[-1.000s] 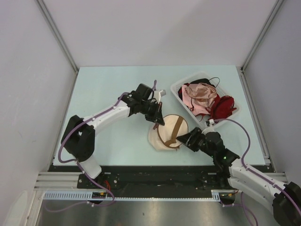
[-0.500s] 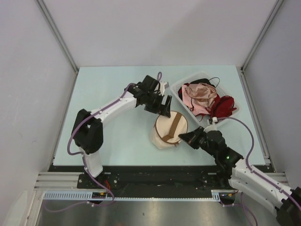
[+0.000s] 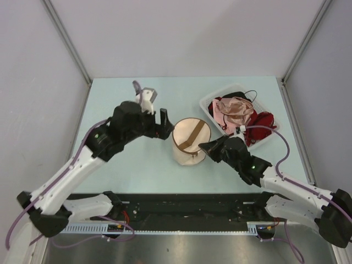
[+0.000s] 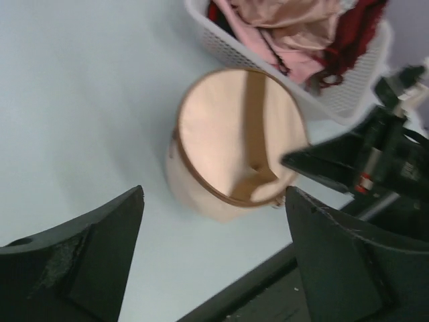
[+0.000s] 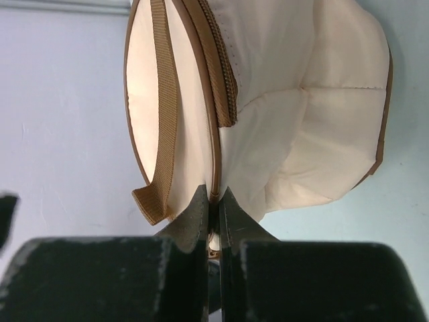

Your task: Unzip the laundry bag and remove the bra

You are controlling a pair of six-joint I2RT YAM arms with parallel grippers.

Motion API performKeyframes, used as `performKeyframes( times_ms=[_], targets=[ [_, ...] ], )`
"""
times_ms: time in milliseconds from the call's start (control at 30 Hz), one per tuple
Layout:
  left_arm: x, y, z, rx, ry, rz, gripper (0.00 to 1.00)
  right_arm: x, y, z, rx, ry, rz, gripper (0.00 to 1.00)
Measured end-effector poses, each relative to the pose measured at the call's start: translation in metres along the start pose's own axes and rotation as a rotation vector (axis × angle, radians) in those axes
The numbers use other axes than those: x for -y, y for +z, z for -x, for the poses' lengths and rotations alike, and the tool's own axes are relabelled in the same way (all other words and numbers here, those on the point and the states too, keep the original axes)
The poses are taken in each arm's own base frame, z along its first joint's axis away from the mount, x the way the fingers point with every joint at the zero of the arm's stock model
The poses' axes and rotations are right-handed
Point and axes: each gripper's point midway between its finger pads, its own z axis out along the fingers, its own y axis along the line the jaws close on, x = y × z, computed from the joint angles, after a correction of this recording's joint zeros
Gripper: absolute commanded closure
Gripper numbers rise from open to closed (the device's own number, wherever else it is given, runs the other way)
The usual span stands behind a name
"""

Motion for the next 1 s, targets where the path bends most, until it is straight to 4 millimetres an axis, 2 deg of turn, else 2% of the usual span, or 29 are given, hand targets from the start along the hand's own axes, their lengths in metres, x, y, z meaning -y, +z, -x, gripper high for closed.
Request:
performKeyframes(
  times_ms=[67,167,233,300,333,400,567,667,800,900,1000],
  targets=[
    [0.011,-0.013,-0.015,0.018,-0.044,-0.072,0.26,-0.003,0.004,0.001,0.013,0.025,-0.007,1.0],
    [0.032,-0.014,-0.053,-0.016,-0.079,-0.204,0.35,0.001,0.009,0.004,0.038,0.063,-0.035,1.0],
    [0.049,-0.01,-0.086,-0.084,-0.089,-0.282,0.35,0.006,0.012,0.006,0.05,0.079,-0.071,1.0],
    [0.061,-0.004,-0.116,-0.167,-0.083,-0.321,0.3,0.008,0.014,0.007,0.058,0.091,-0.107,1.0],
    [0.066,-0.001,-0.128,-0.206,-0.077,-0.335,0.29,0.008,0.013,0.008,0.061,0.098,-0.117,1.0],
    [0.078,0.002,-0.143,-0.258,-0.067,-0.363,0.33,0.008,0.012,0.01,0.07,0.114,-0.134,1.0],
    [0.095,0.01,-0.149,-0.262,-0.051,-0.393,0.5,0.018,0.01,0.01,0.078,0.131,-0.179,1.0],
    [0.092,0.023,-0.145,-0.226,-0.057,-0.343,0.45,0.021,0.009,0.01,0.081,0.137,-0.192,1.0],
    [0.085,0.04,-0.14,-0.182,-0.058,-0.28,0.33,0.023,0.006,0.011,0.085,0.147,-0.204,1.0],
    [0.083,0.053,-0.143,-0.168,-0.034,-0.245,0.34,0.026,0.006,0.011,0.085,0.159,-0.215,1.0],
    [0.083,0.057,-0.15,-0.155,-0.002,-0.235,0.36,0.026,0.005,0.011,0.085,0.176,-0.219,1.0]
  ],
)
